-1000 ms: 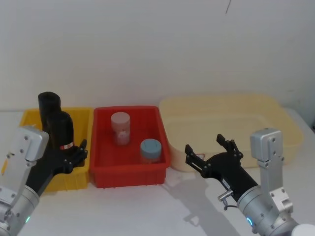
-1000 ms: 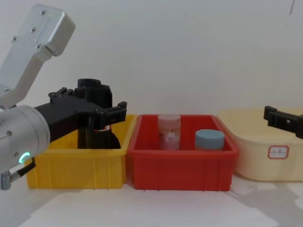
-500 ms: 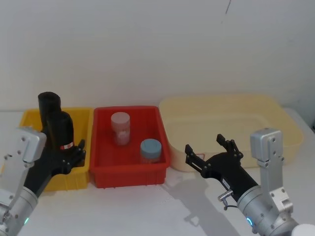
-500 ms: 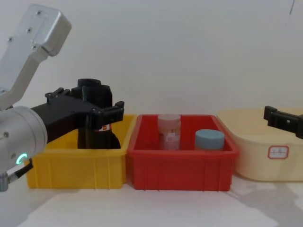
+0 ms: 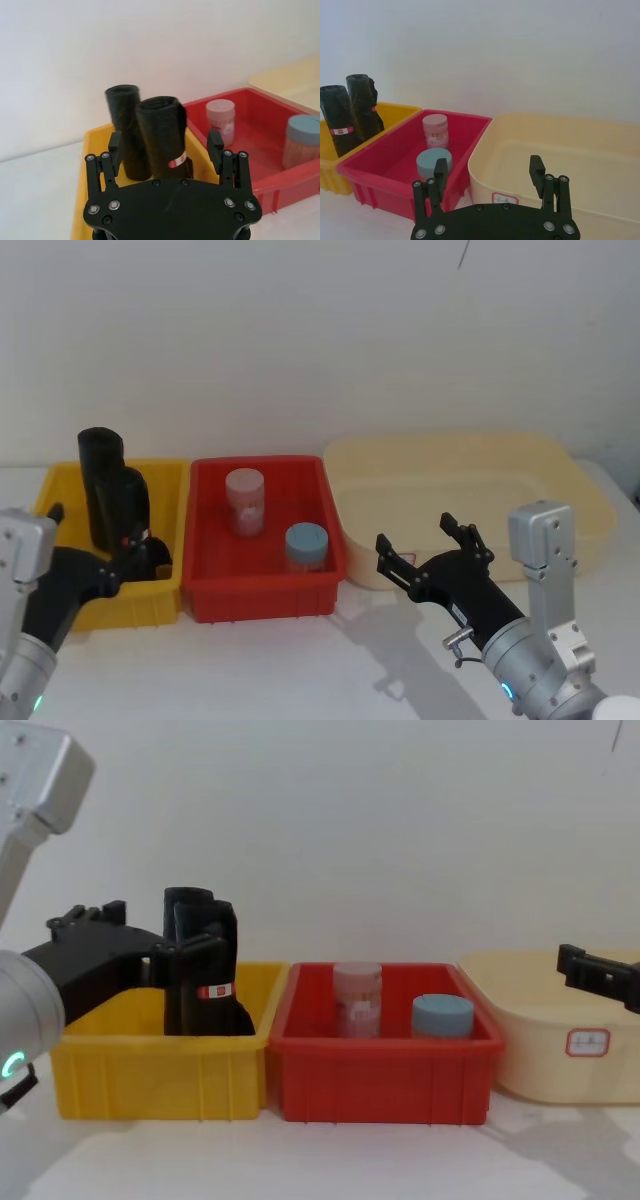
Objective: Pick up the garbage bag with the one hand and transfer it to the other hand.
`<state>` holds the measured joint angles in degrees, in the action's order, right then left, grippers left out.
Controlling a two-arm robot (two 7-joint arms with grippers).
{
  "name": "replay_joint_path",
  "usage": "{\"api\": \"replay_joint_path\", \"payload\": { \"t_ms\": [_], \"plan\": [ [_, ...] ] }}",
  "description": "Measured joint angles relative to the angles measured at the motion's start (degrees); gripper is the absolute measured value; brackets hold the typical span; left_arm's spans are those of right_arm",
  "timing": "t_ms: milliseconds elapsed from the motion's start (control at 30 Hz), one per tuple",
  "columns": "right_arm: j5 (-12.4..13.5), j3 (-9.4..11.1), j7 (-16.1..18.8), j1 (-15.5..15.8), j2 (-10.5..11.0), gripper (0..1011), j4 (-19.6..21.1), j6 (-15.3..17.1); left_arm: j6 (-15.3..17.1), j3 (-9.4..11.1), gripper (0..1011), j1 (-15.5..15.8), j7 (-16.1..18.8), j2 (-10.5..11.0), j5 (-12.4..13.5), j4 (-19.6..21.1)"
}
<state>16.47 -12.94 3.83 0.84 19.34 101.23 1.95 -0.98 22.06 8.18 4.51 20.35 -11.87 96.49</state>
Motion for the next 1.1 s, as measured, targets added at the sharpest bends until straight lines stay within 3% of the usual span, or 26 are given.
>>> {"api": "replay_joint_path", "payload": {
  "t_ms": [467, 1100],
  "plan": [
    [0.0, 0.0, 0.0, 0.0, 0.0, 1000, 0.0, 0.0, -1.4, -1.9, 1001, 0.0, -0.1, -1.5, -1.8, -1.0],
    [0.0, 0.0, 0.0, 0.0, 0.0, 1000, 0.0, 0.0, -3.2, -1.8, 1000, 6.4, -5.9, -5.1, -4.7, -9.9]
  ]
}}
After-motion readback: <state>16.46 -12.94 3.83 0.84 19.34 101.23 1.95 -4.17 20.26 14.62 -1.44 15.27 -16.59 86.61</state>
